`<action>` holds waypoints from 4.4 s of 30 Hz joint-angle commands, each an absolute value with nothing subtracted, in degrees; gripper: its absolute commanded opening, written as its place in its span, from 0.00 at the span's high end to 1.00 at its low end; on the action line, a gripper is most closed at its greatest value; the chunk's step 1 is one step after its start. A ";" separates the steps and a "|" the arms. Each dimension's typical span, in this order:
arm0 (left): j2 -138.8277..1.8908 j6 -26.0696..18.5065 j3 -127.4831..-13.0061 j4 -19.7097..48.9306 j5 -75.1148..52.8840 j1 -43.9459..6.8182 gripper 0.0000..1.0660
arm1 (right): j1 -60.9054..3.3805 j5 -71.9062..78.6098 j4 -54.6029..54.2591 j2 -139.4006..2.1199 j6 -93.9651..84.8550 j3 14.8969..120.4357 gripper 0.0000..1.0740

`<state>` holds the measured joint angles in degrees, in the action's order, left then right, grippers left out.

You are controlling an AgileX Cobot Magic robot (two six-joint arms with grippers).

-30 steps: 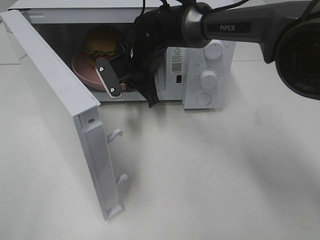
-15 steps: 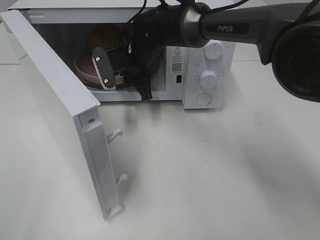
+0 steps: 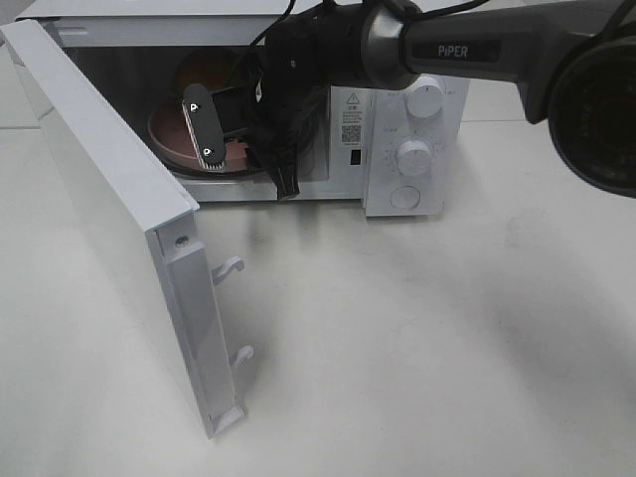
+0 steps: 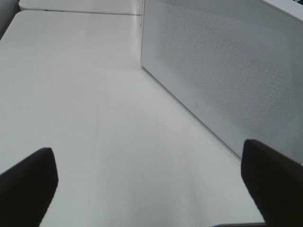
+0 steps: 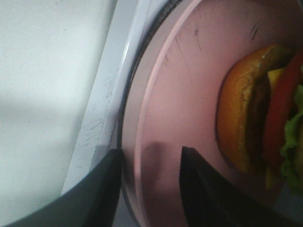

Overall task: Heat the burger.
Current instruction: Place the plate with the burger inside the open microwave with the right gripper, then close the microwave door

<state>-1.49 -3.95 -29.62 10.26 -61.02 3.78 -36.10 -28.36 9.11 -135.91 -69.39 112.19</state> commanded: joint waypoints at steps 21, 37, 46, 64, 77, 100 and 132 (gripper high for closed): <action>-1.26 -3.72 -29.51 10.37 -61.02 3.78 0.08 | -36.27 -12.49 9.63 -118.72 -61.71 85.77 0.24; -1.26 -3.72 -29.51 10.37 -61.02 3.78 0.08 | -36.27 -13.58 11.40 -107.54 -61.08 75.06 0.25; -1.26 -3.72 -29.51 10.37 -61.02 3.78 0.08 | -36.27 -17.82 12.83 -100.32 -58.61 68.24 0.28; -1.26 -3.72 -29.51 10.37 -61.02 3.78 0.08 | -36.27 -26.36 12.83 -85.43 -36.33 58.27 0.29; -1.26 -3.72 -29.51 10.37 -61.02 3.78 0.08 | -36.27 -40.45 12.83 -73.91 -1.32 55.81 0.29; -1.26 -3.72 -29.51 10.37 -61.02 3.78 0.08 | -36.27 -64.80 10.89 -52.08 8.59 55.81 0.29; -1.26 -3.72 -29.51 10.37 -61.02 3.78 0.08 | -13.81 -65.15 6.25 -11.63 4.58 38.04 0.29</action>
